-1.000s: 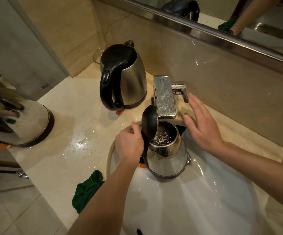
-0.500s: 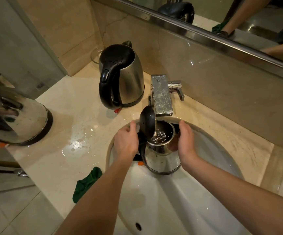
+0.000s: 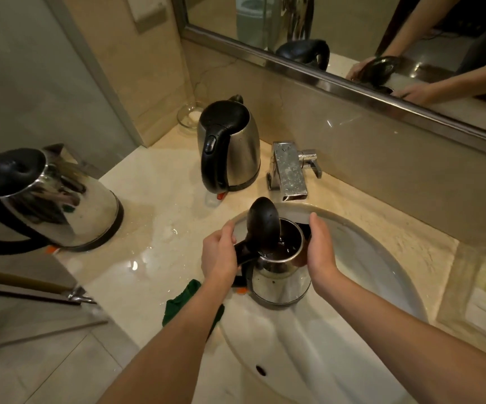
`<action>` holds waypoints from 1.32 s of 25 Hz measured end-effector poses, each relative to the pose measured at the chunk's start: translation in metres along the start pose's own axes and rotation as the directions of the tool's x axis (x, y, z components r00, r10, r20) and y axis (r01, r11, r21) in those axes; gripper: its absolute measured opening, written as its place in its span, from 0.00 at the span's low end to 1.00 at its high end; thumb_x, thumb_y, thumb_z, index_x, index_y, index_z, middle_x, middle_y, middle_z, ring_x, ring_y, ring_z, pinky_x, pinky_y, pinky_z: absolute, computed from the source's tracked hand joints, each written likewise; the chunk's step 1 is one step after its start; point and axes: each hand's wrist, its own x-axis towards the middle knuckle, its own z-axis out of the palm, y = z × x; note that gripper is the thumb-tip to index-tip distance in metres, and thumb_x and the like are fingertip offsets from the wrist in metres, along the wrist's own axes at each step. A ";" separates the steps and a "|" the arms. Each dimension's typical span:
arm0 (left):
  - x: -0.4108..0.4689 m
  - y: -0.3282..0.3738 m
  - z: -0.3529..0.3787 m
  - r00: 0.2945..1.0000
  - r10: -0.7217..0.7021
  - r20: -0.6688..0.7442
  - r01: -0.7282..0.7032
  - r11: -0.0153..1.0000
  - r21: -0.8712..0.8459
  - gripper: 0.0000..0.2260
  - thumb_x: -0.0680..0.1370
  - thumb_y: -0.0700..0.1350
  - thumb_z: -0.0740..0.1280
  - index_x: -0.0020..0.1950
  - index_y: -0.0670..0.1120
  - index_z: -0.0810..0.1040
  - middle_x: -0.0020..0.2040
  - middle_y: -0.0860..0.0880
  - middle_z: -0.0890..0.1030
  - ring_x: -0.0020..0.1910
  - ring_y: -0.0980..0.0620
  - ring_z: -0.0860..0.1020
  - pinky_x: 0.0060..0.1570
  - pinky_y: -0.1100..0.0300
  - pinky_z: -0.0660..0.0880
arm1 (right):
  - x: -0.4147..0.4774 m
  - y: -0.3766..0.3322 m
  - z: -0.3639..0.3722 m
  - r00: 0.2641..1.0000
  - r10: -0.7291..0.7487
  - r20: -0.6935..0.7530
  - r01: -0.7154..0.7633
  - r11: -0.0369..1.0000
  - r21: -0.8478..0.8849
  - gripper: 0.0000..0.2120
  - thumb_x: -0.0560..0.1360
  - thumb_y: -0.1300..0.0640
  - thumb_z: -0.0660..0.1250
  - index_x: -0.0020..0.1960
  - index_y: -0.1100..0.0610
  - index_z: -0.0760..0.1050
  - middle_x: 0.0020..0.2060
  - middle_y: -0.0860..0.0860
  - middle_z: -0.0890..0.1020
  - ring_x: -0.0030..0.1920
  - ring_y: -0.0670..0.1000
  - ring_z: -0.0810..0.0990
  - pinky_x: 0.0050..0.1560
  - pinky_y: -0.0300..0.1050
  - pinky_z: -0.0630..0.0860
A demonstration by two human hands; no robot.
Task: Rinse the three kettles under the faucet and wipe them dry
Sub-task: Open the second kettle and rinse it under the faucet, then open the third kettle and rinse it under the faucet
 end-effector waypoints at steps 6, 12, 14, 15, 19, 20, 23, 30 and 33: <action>-0.043 0.024 -0.024 0.995 0.048 -0.084 -0.046 0.999 0.028 0.21 0.81 0.59 0.57 0.34 0.48 0.69 0.34 0.47 0.73 0.37 0.48 0.74 0.46 0.51 0.72 | -0.064 -0.035 0.006 0.986 -0.123 -0.110 0.123 0.992 -0.007 0.25 0.80 0.38 0.52 0.70 0.51 0.66 0.67 0.49 0.73 0.66 0.52 0.70 0.67 0.48 0.61; -0.082 0.048 -0.043 0.982 0.114 -0.149 -0.115 0.993 0.003 0.22 0.81 0.60 0.56 0.33 0.47 0.65 0.31 0.48 0.70 0.34 0.48 0.71 0.41 0.52 0.68 | -0.125 -0.089 0.025 0.867 -0.462 -0.189 0.395 0.867 -0.305 0.32 0.79 0.36 0.50 0.76 0.55 0.60 0.74 0.52 0.65 0.74 0.54 0.63 0.73 0.57 0.60; -0.092 0.055 -0.053 0.981 0.105 -0.162 -0.113 0.993 -0.041 0.22 0.81 0.61 0.55 0.33 0.47 0.66 0.33 0.48 0.71 0.36 0.48 0.72 0.44 0.50 0.70 | -0.131 -0.092 0.023 0.849 -0.470 -0.241 0.331 0.829 -0.450 0.33 0.80 0.36 0.49 0.76 0.56 0.59 0.75 0.54 0.64 0.74 0.56 0.61 0.74 0.58 0.58; -0.095 0.059 -0.058 0.980 0.107 -0.170 -0.119 0.991 -0.060 0.22 0.81 0.61 0.55 0.33 0.47 0.67 0.33 0.48 0.71 0.37 0.49 0.72 0.45 0.50 0.69 | -0.131 -0.094 0.021 0.849 -0.455 -0.267 0.296 0.830 -0.473 0.33 0.80 0.35 0.48 0.76 0.56 0.59 0.75 0.55 0.64 0.74 0.57 0.62 0.73 0.59 0.58; -0.107 0.070 -0.082 0.969 0.136 -0.205 -0.159 0.982 -0.101 0.23 0.81 0.61 0.54 0.33 0.46 0.65 0.32 0.49 0.68 0.34 0.50 0.69 0.44 0.51 0.67 | -0.129 -0.095 0.020 0.911 -0.326 -0.254 0.206 0.890 -0.406 0.36 0.79 0.33 0.46 0.76 0.57 0.58 0.73 0.56 0.66 0.72 0.59 0.66 0.70 0.58 0.64; -0.109 0.072 -0.088 0.967 0.136 -0.217 -0.161 0.982 -0.102 0.24 0.81 0.61 0.54 0.33 0.46 0.65 0.32 0.49 0.68 0.34 0.51 0.69 0.44 0.51 0.67 | -0.129 -0.096 0.023 0.924 -0.306 -0.229 0.202 0.899 -0.388 0.36 0.79 0.33 0.46 0.76 0.57 0.58 0.73 0.56 0.68 0.71 0.59 0.68 0.67 0.58 0.65; -0.112 0.073 -0.103 0.959 0.120 -0.255 -0.144 0.986 -0.078 0.24 0.82 0.62 0.53 0.33 0.46 0.66 0.32 0.49 0.68 0.34 0.51 0.69 0.43 0.52 0.66 | -0.135 -0.098 0.034 0.936 -0.314 -0.157 0.223 0.877 -0.425 0.34 0.79 0.33 0.47 0.75 0.56 0.58 0.69 0.56 0.71 0.67 0.59 0.72 0.63 0.57 0.69; -0.093 0.078 -0.143 0.921 0.077 -0.383 -0.126 0.986 -0.106 0.26 0.81 0.63 0.52 0.34 0.45 0.68 0.34 0.48 0.72 0.38 0.47 0.72 0.48 0.50 0.68 | -0.135 -0.111 0.085 0.957 -0.289 0.031 0.280 0.884 -0.375 0.29 0.81 0.36 0.46 0.71 0.55 0.62 0.65 0.56 0.74 0.65 0.59 0.72 0.65 0.58 0.69; -0.078 0.083 -0.158 0.895 0.071 -0.440 -0.135 0.984 -0.114 0.26 0.80 0.64 0.52 0.33 0.46 0.68 0.33 0.48 0.73 0.40 0.45 0.75 0.52 0.47 0.72 | -0.132 -0.122 0.111 0.955 -0.282 0.088 0.295 0.897 -0.329 0.26 0.82 0.39 0.48 0.69 0.56 0.65 0.60 0.55 0.75 0.57 0.56 0.74 0.61 0.53 0.71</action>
